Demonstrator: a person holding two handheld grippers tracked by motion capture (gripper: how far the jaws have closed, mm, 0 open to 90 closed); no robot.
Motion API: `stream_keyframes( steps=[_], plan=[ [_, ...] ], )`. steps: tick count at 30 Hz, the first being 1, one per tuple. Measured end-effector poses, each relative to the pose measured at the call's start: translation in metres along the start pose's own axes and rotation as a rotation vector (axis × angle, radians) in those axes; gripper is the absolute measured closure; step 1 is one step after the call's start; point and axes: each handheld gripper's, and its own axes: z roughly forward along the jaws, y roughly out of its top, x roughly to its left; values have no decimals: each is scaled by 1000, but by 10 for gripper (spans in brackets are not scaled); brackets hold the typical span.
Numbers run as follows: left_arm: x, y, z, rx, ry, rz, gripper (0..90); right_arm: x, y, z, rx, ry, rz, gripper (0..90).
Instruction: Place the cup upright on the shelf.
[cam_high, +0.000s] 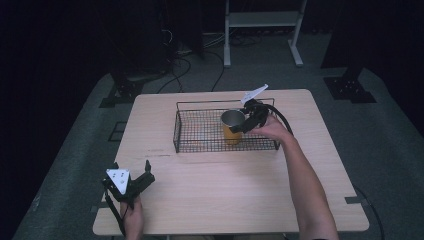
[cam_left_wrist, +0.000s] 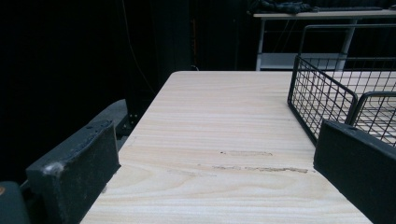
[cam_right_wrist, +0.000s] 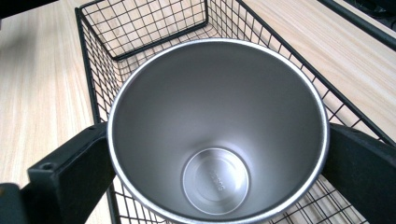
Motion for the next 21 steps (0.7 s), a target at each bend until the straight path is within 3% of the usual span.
stream_keyframes(
  steps=[21],
  plan=[
    [0,0,1,-1,5,2,0,0,-6,-12,7,3,-15,0]
  ],
)
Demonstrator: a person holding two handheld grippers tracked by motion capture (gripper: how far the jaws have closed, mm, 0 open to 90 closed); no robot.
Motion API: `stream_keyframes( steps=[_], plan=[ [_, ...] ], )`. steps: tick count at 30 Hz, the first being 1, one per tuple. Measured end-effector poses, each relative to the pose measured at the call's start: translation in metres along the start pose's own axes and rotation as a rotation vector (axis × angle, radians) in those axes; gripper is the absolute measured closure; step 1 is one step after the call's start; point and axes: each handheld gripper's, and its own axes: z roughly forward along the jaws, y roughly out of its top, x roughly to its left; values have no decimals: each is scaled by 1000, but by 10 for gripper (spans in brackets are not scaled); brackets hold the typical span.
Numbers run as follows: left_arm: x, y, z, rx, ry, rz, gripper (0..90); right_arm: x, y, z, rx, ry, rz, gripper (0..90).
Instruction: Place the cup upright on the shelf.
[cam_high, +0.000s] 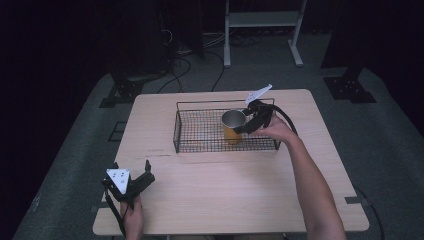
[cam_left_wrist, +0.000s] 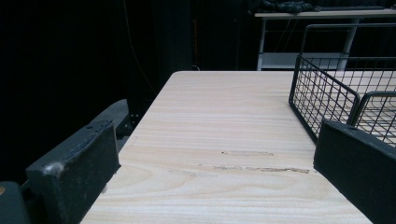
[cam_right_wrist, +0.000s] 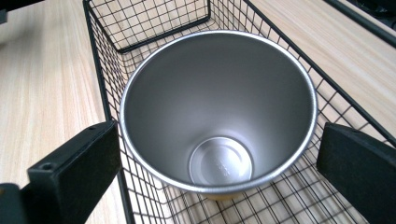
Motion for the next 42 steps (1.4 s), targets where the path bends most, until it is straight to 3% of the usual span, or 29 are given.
stream_keyframes(
  steps=[15,42],
  plan=[
    [-1,0,0,-1,-3,6,0,2,-1,-30,-29,-17,-1,0],
    [-1,0,0,-3,-6,8,0,5,-21,-76,-96,-47,16,0]
  ],
)
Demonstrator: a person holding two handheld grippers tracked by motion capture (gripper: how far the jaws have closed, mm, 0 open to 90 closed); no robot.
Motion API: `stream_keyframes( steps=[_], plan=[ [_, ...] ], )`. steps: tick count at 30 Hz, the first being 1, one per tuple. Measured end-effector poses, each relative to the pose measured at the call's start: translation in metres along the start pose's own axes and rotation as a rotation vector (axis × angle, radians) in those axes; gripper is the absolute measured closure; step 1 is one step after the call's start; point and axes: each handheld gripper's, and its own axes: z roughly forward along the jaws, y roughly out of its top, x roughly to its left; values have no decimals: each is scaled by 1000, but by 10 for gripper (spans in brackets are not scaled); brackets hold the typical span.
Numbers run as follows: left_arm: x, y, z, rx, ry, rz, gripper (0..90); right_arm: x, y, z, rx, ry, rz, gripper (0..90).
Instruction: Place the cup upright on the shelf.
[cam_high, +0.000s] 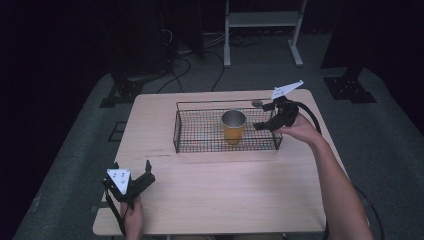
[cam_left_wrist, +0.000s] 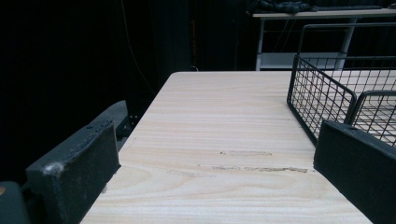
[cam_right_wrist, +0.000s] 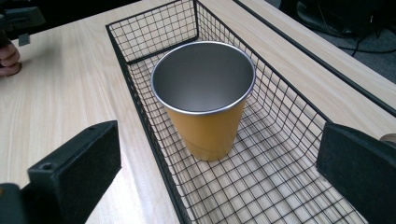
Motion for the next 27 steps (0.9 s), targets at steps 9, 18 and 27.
stream_keyframes(
  steps=[9,18,27],
  plan=[
    [0,0,0,0,-1,1,0,1,-4,-8,-2,4,5,0],
    [0,0,0,1,-1,4,0,7,-1,-12,-12,21,-14,0],
    [-1,0,0,1,-2,6,0,9,-10,-19,-33,20,-7,0]
  ],
)
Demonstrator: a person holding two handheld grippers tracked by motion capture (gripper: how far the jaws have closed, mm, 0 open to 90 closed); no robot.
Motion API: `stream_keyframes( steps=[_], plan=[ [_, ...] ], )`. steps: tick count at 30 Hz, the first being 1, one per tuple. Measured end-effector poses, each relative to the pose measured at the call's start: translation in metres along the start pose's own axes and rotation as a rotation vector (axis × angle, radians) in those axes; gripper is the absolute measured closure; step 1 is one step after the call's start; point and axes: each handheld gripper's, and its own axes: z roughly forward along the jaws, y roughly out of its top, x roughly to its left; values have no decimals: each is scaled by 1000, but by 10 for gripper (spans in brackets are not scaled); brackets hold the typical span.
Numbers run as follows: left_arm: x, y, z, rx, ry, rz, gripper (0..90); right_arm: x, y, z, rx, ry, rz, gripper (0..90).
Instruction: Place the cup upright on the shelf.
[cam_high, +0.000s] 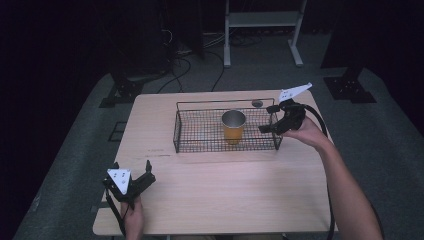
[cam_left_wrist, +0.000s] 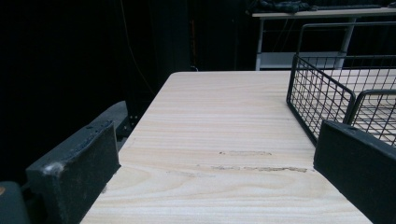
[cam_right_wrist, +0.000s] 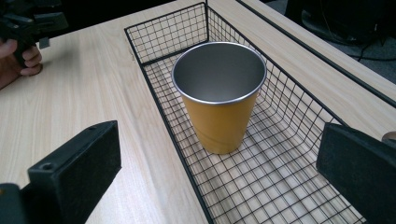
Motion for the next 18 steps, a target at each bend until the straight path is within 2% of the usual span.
stream_keyframes(
  steps=[5,8,14,18],
  plan=[
    [0,0,0,0,0,2,0,1,-6,-4,3,12,10,0],
    [0,0,0,0,0,3,0,3,-9,-8,-23,10,9,0],
    [-1,0,0,0,1,5,0,4,-19,-13,-19,17,24,0],
    [-1,0,0,1,1,5,0,6,-24,-16,-38,12,27,0]
  ],
)
